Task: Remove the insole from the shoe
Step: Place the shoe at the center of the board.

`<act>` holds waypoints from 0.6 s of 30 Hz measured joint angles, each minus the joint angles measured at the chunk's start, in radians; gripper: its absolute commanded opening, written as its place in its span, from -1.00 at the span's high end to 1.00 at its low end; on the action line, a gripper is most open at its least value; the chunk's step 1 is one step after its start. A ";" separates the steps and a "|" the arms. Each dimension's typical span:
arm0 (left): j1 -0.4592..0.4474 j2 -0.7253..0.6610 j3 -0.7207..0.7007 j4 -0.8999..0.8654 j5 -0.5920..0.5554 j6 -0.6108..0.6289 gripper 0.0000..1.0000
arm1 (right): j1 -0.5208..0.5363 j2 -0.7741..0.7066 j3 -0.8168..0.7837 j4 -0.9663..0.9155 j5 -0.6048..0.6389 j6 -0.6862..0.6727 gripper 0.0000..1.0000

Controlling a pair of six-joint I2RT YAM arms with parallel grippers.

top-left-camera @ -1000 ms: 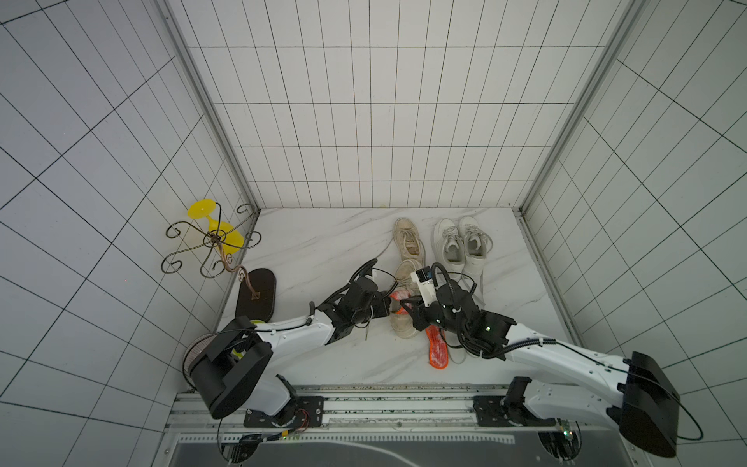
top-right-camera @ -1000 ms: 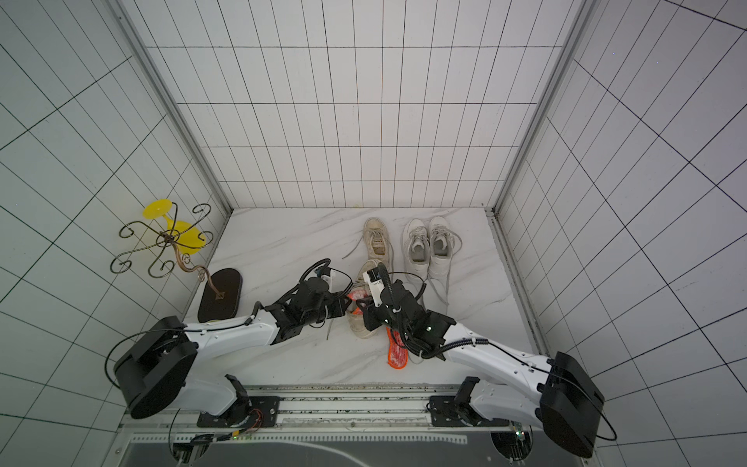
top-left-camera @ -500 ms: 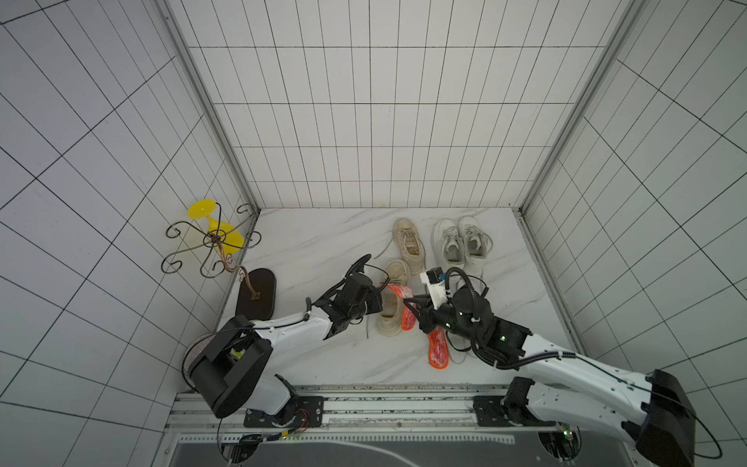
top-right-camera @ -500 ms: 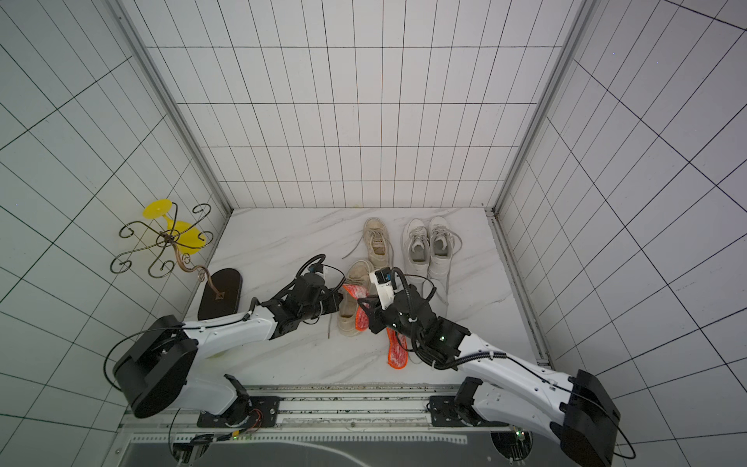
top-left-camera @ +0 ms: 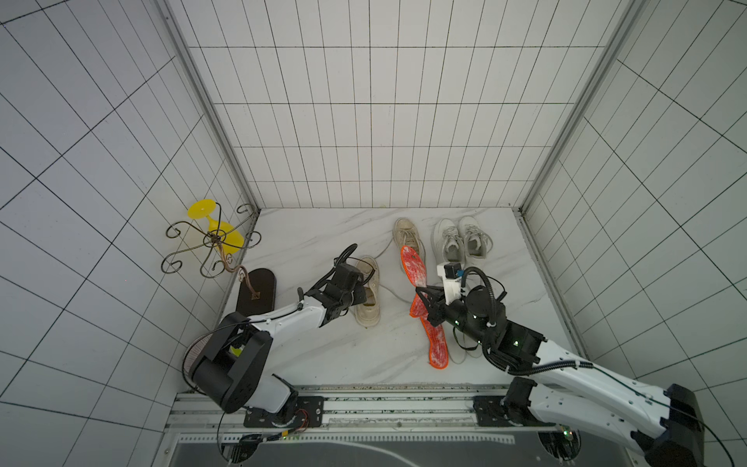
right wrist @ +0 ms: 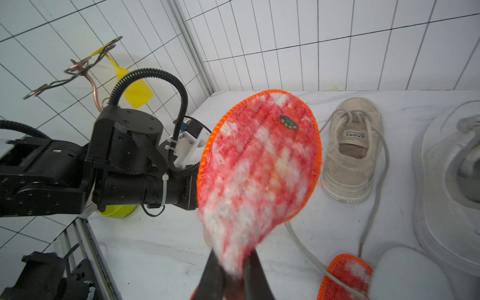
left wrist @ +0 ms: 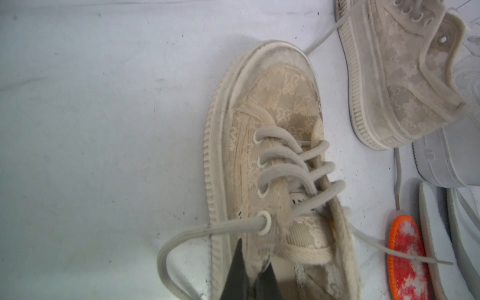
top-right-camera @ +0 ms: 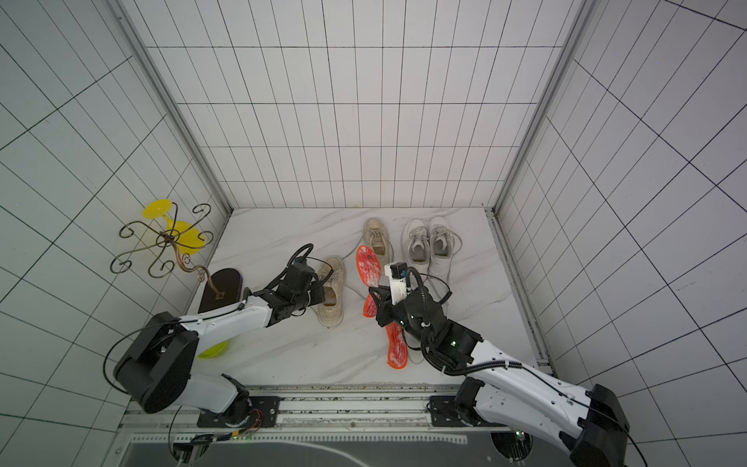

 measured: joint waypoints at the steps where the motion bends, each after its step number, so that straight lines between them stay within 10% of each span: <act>1: 0.012 0.020 0.027 -0.010 0.003 0.010 1.00 | 0.000 -0.005 0.000 -0.017 0.018 0.003 1.00; 18: 0.137 0.515 0.658 -0.047 0.147 0.100 1.00 | 0.000 0.004 -0.067 -0.166 0.015 0.085 1.00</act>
